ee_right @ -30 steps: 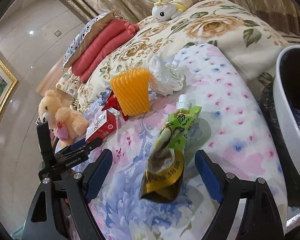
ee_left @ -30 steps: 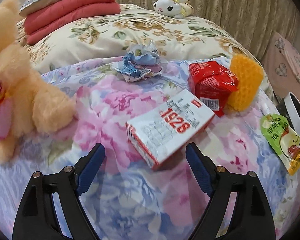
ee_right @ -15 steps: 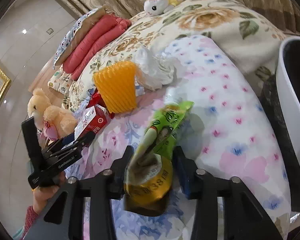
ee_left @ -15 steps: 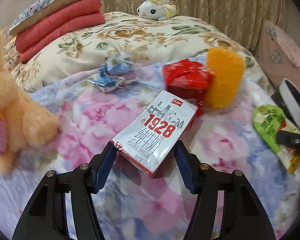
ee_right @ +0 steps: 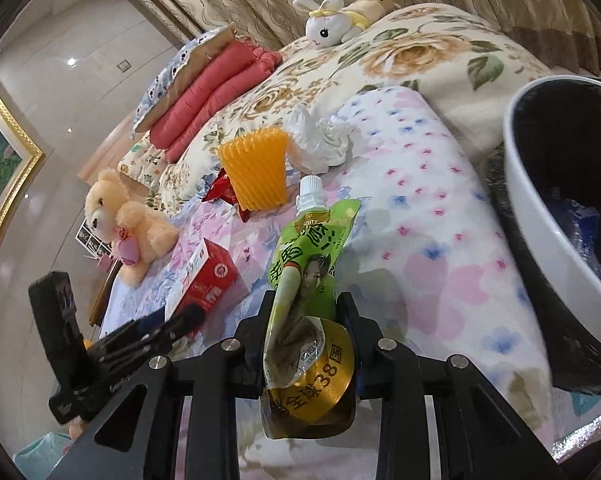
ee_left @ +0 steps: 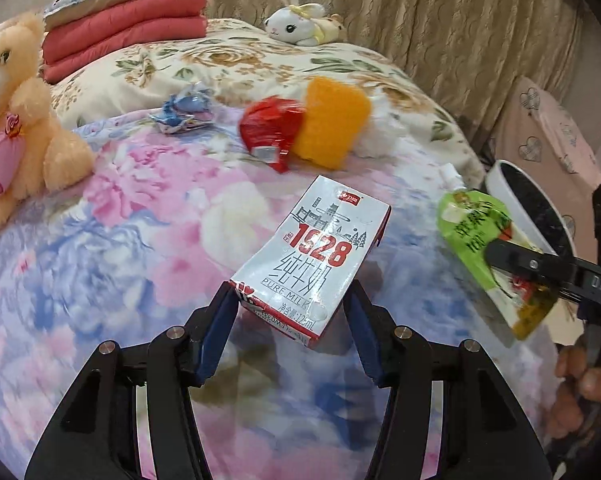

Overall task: Collect trash
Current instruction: 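Carry the milk carton and green pouch over the trash bin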

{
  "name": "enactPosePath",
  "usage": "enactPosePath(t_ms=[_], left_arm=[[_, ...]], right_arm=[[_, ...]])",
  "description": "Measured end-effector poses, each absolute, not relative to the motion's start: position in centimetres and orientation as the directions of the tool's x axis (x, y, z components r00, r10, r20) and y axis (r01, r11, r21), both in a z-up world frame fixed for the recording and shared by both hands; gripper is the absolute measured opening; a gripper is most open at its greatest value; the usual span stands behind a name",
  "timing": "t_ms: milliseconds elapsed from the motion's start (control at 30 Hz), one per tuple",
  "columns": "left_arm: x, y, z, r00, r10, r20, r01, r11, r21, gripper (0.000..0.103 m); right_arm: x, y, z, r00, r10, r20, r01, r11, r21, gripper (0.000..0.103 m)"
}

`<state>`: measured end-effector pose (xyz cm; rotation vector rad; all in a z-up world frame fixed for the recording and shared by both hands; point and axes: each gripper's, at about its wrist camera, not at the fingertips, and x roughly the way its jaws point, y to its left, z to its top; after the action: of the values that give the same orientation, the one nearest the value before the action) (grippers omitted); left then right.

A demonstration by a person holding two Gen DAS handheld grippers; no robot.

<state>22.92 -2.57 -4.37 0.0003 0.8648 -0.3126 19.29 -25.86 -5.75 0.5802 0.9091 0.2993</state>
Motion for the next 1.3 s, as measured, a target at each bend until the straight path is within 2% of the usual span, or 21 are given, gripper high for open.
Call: enactPosePath(t_ms=[667,1300], left_arm=[[18.3,-10.9,-2.0,0.59,-0.356,-0.725,0.378,0.915,-0.141,0.055],[17.5,-17.4,-0.1,0.574,-0.411,-0.708,0.477,0.871,-0.118,0.055]], right_arm=[[14.0,-33.0,-3.6,0.683,0.395,-0.615,0.065,0.805,0.589,0.03],[12.1,-38.9,-2.7,0.739,0.318,-0.594,0.135,0.794,0.593,0.03]])
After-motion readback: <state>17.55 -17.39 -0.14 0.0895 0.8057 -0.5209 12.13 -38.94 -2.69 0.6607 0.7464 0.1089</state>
